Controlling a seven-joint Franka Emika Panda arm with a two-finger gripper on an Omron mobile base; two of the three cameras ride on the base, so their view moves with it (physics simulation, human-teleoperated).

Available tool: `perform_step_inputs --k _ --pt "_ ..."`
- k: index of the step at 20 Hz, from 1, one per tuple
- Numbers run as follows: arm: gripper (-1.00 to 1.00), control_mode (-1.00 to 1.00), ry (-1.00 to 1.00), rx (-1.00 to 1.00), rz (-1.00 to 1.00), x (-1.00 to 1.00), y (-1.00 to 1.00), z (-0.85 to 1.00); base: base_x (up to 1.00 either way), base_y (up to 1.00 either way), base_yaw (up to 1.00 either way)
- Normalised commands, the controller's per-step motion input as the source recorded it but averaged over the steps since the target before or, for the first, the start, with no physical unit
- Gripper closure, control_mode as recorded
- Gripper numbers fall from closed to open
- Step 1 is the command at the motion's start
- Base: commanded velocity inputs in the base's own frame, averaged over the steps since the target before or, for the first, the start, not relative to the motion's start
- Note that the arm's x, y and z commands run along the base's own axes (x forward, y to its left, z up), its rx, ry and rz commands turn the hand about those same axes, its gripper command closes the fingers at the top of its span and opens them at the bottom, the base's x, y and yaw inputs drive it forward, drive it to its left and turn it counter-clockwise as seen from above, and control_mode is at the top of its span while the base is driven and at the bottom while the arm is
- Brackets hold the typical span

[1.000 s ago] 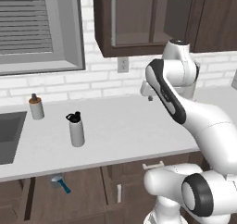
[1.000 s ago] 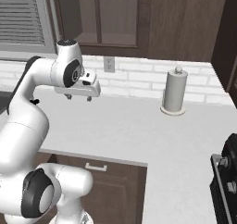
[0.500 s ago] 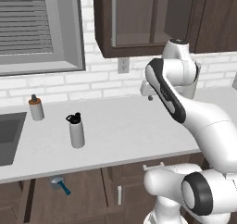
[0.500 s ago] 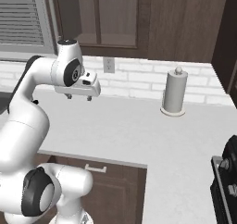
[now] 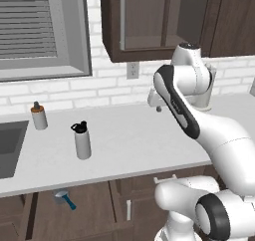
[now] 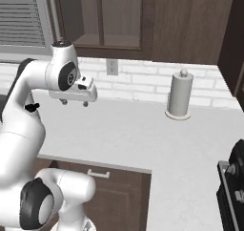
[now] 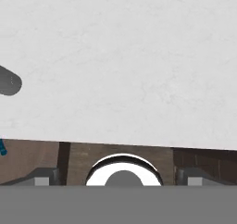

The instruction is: Pick the measuring cup from the drawer and place it on the counter.

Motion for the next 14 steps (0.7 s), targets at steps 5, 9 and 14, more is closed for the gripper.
perform_step_inputs --k 5,9,14 --pt "-1.0 -1.0 0.0 -0.01 0.01 -0.26 0.99 -0.11 0.0 0.0 0.0" --pt "-1.0 -1.0 0.0 -0.01 0.0 0.03 1.0 -0.18 0.0 0.0 0.0" --pt "-1.0 -1.0 0.0 0.0 0.0 0.21 0.99 -0.1 0.0 0.0 0.0"
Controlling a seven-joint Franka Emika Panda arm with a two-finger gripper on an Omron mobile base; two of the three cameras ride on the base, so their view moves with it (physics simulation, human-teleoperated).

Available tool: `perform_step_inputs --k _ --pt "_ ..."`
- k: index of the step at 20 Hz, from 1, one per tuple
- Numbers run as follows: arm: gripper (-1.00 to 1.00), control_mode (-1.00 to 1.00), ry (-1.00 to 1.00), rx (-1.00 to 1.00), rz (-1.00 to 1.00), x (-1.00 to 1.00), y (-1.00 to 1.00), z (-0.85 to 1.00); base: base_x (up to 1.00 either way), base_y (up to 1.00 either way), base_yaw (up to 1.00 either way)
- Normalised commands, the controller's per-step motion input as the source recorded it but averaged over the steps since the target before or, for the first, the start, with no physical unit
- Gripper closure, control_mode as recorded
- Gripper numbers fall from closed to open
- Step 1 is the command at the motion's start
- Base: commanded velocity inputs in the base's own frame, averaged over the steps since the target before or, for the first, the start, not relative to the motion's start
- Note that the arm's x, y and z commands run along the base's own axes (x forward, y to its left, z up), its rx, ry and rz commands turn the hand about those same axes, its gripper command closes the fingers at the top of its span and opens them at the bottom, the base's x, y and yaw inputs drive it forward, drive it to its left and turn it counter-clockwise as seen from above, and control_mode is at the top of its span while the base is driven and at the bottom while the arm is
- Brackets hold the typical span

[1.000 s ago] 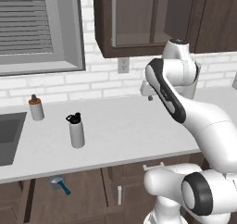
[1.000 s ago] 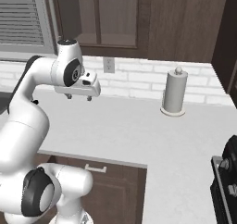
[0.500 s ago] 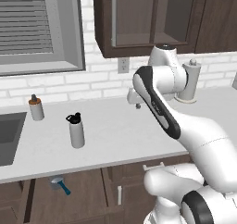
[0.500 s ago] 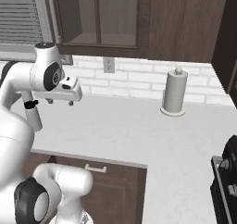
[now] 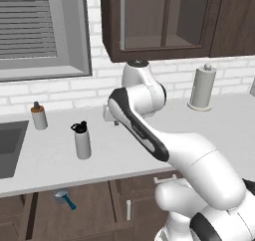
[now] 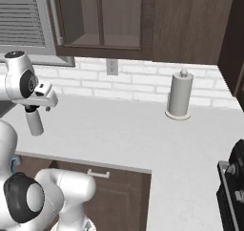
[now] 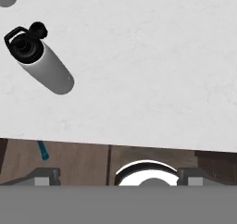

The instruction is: Pick the measuring cup from the drawer and place it on the counter.

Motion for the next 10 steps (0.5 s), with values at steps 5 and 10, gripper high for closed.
perform_step_inputs --k 5,10 --pt "-1.0 -1.0 0.05 0.0 0.0 -0.41 0.68 -0.58 0.0 0.0 0.0" --pt "-1.0 -1.0 0.05 0.0 0.0 -0.77 0.66 -0.88 0.0 0.0 0.0"
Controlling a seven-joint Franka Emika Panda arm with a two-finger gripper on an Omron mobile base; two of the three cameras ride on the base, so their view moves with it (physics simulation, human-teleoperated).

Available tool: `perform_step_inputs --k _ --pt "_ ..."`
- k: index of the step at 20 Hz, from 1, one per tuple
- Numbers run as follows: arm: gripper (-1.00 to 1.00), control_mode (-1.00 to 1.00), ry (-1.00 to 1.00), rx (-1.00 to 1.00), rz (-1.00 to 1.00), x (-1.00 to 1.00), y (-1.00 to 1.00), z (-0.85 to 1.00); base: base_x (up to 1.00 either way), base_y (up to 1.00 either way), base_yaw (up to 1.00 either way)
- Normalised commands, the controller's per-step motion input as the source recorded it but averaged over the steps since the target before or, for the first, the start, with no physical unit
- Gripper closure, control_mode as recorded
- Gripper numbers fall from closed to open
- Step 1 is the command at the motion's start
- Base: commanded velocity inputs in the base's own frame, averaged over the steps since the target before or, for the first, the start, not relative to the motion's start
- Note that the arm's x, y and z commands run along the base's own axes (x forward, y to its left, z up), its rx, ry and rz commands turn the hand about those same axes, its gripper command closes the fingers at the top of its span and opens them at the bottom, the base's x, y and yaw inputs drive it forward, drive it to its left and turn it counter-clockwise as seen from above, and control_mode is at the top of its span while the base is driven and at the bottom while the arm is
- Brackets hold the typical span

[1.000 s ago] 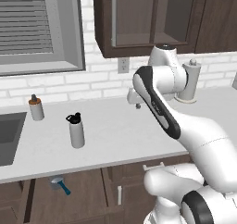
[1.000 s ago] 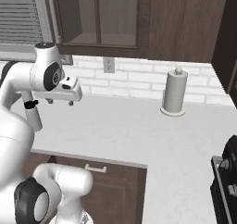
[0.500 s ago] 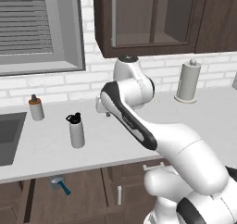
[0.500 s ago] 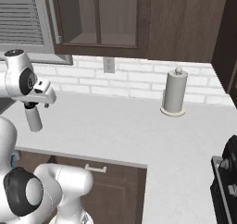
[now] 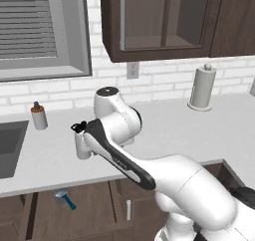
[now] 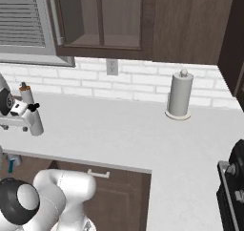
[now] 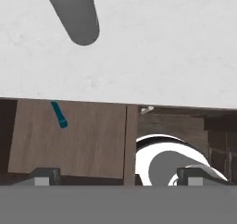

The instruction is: Pick the measuring cup from the drawer and place it on the counter.

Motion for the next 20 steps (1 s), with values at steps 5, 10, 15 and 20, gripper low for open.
perform_step_inputs --k 5,10,15,20 --pt "-1.0 -1.0 0.15 0.06 0.0 -0.49 0.54 -0.77 0.0 0.0 0.0" --pt "-1.0 -1.0 0.17 0.09 0.0 -0.16 0.55 -0.78 0.0 0.0 0.0" --pt "-1.0 -1.0 0.03 0.01 0.0 -0.2 0.64 -0.7 0.0 0.0 0.0" --pt "-1.0 -1.0 0.0 0.0 0.0 -0.11 0.46 -0.4 0.0 0.0 0.0"
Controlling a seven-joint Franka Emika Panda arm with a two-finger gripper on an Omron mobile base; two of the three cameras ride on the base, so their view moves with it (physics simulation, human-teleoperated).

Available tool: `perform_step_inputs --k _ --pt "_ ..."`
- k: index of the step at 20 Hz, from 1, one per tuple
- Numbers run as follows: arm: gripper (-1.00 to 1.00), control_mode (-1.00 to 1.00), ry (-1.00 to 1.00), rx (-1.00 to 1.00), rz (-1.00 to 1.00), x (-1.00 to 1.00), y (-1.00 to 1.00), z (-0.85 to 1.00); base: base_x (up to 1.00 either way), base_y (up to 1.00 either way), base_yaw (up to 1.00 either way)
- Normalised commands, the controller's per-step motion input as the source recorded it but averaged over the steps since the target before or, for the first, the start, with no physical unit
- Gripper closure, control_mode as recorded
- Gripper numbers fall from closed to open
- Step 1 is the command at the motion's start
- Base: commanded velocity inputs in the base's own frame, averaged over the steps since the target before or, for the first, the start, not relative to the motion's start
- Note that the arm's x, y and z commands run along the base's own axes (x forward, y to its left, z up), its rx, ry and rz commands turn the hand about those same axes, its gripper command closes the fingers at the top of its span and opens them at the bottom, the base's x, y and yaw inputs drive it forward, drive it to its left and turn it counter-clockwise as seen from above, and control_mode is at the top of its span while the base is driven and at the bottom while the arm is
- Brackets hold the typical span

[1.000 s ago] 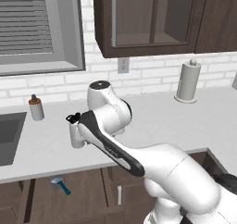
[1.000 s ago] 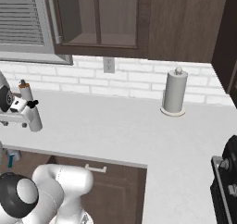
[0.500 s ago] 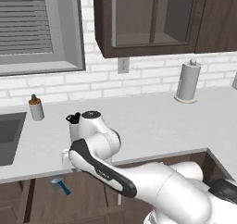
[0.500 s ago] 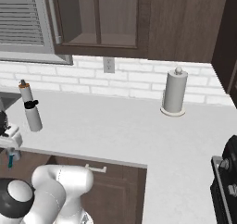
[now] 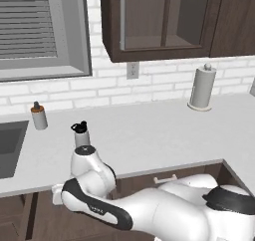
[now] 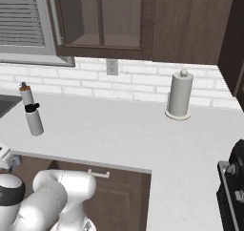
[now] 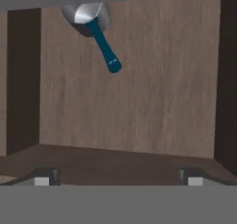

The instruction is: Pick the measuring cup from the drawer and place it on the counter.

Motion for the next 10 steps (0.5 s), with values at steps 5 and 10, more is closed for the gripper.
perform_step_inputs --k 5,10 --pt "-1.0 -1.0 0.0 0.0 0.0 -0.01 0.27 -0.37 0.0 0.0 0.0" --pt "-1.0 -1.0 0.01 0.0 0.0 0.0 0.21 -0.48 0.0 0.0 0.0"
